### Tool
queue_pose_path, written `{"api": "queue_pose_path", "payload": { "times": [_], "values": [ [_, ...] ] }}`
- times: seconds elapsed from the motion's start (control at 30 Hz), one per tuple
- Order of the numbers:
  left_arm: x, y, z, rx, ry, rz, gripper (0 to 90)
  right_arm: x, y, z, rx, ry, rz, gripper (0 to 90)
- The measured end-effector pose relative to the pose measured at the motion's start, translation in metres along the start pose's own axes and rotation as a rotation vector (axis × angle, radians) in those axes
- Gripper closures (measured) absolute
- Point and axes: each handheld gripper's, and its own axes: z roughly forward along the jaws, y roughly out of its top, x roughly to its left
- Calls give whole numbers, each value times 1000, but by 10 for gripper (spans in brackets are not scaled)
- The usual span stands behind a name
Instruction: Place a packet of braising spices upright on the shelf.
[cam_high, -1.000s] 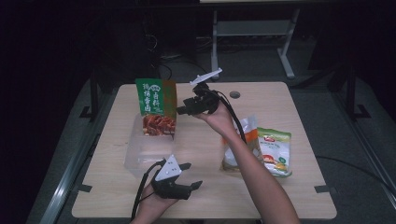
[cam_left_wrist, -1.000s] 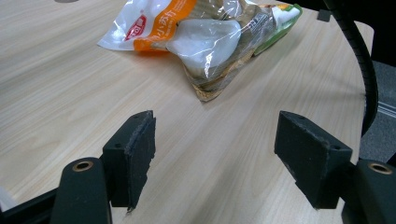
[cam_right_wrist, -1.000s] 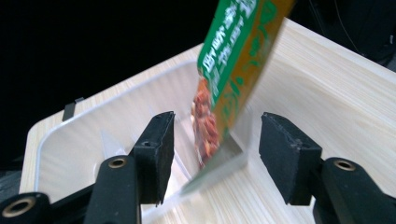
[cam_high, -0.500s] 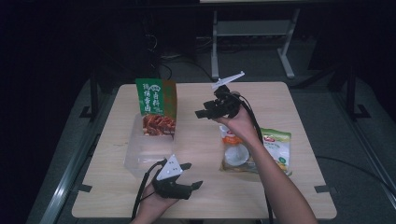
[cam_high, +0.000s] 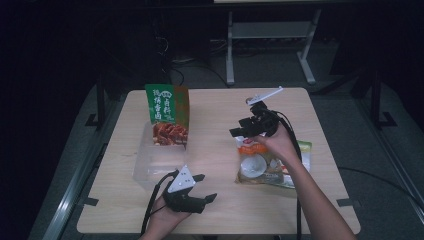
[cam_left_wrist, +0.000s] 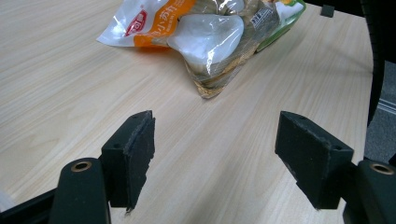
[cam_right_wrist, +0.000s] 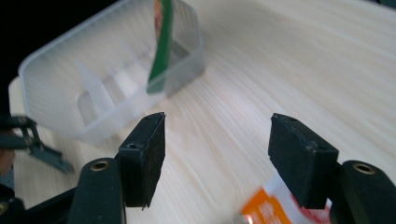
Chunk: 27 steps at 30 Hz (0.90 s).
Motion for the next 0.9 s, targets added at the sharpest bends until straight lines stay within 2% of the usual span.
{"api": "queue_pose_path", "payload": {
  "times": [0.03, 0.33, 0.4, 0.43, 0.5, 0.53, 0.9],
  "values": [
    [0, 0, 0, 0, -1, -2, 283, -2, -4, -2, 19, -5, 12, 350],
    [0, 0, 1, 11, -2, 4, 282, -13, -31, -16, 31, -39, 50, 357],
    [0, 0, 1, 11, -4, 3, 282, -15, -37, -20, 41, -48, 71, 357],
    [0, 0, 1, 12, -4, 3, 282, -17, -39, -21, 37, -50, 62, 357],
    [1, 0, 0, 6, -4, -3, 282, -18, -43, -24, 52, -57, 80, 354],
    [1, 0, 0, 3, -4, -10, 282, -19, -46, -26, 43, -59, 78, 358],
    [1, 0, 0, 5, -7, -7, 281, -28, -68, -42, 58, -94, 116, 361]
  ]
}}
